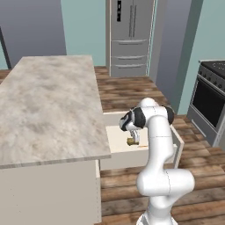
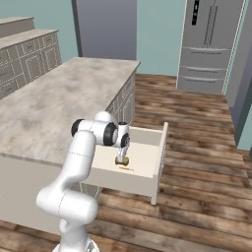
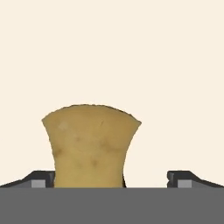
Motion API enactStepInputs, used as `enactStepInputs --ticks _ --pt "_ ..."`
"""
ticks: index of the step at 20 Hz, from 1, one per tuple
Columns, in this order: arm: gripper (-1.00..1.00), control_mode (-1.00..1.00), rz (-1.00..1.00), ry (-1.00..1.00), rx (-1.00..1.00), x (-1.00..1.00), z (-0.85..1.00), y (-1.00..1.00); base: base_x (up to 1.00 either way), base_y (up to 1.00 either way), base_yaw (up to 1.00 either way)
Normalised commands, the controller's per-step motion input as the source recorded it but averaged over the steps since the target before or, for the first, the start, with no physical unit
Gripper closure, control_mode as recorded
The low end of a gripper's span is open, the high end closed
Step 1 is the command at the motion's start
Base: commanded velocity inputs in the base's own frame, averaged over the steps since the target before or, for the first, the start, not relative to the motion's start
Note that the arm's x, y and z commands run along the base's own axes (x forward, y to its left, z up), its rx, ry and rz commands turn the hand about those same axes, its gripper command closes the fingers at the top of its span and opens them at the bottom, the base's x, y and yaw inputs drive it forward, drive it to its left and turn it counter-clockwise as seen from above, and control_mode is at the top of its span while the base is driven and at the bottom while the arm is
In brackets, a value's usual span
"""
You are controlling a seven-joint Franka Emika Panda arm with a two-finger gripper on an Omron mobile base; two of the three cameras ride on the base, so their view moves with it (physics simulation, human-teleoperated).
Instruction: Restock the sink supplies by placing the sponge and soap dispenser on the counter and next to the sink. Make sure the soap dispenser is upright.
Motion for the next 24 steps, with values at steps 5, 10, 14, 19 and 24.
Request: enactStepInputs --ticks 5,10,14,19,24 --pt "-1.00 -1.00 0.00 -0.01 0.00 0.02 -0.28 0.00 0.00 0.00 0.00" --pt "-1.00 -1.00 0.00 -0.04 0.00 0.00 -0.49 0.02 0.00 0.00 0.00" --pt "-1.00 -1.00 0.03 -0.08 0.02 -0.06 -0.43 -0.02 0.00 0.00 0.00" --pt "-1.00 -1.00 0.20 -0.05 0.13 -0.24 0.05 -0.41 0.00 0.00 0.00" --pt "-1.00 -1.00 0.16 0.00 0.14 -0.02 0.00 -0.09 0.00 0.00 0.00"
